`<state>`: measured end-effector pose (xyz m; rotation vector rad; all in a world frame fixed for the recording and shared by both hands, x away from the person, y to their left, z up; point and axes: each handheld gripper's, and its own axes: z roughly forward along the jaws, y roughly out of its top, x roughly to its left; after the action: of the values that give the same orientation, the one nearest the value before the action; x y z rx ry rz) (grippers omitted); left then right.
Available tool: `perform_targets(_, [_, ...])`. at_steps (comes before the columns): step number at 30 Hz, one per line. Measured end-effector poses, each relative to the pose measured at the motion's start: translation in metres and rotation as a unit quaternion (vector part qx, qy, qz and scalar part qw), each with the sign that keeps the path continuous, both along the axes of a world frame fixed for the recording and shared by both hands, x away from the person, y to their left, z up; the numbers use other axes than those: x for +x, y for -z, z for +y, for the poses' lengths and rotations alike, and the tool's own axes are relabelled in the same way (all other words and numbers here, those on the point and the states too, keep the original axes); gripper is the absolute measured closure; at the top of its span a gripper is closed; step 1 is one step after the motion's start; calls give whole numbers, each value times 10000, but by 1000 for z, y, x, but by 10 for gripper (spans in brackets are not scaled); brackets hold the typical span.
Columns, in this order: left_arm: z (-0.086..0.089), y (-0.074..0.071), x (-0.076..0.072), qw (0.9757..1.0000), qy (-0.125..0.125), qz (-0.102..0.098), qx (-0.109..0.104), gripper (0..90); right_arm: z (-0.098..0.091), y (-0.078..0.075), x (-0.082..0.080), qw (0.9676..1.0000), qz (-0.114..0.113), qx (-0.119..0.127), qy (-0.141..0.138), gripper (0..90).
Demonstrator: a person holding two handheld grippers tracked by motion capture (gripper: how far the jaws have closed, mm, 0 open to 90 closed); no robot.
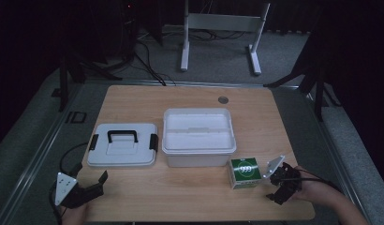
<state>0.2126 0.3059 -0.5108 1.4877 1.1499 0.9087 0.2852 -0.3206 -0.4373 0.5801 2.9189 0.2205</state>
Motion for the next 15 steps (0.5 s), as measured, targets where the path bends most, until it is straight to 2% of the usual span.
perform_targets(1, [0, 0, 0, 10000, 11, -7, -10, 21, 0, 0, 0, 10000, 0, 0, 0, 156])
perform_targets(2, [0, 0, 0, 10000, 42, 0, -24, 21, 7, 0, 0, 9994, 87, -277, -178, 157])
perform_targets(3, [0, 0, 0, 10000, 36, -6, -20, 21, 10, -1, 0, 9991, 60, -342, -228, 157])
perform_targets(5, [0, 0, 0, 10000, 63, 8, -18, 22, 12, -3, 1, 9991, 131, -346, -227, 156])
perform_targets(8, [-1, 0, 0, 10000, 80, 5, 32, 22, 19, -11, 1, 9979, 149, -513, -359, 157])
perform_targets(11, [-1, 0, 0, 9999, 106, 11, 25, 21, 22, -16, 1, 9975, 215, -540, -404, 157])
perform_targets(12, [0, 0, 0, 9999, 126, 27, 14, 21, 24, -22, 2, 9974, 238, -533, -419, 157])
perform_targets(15, [0, 0, 0, 9999, 139, 14, 16, 21, 26, -28, 2, 9975, 167, -515, -449, 157])
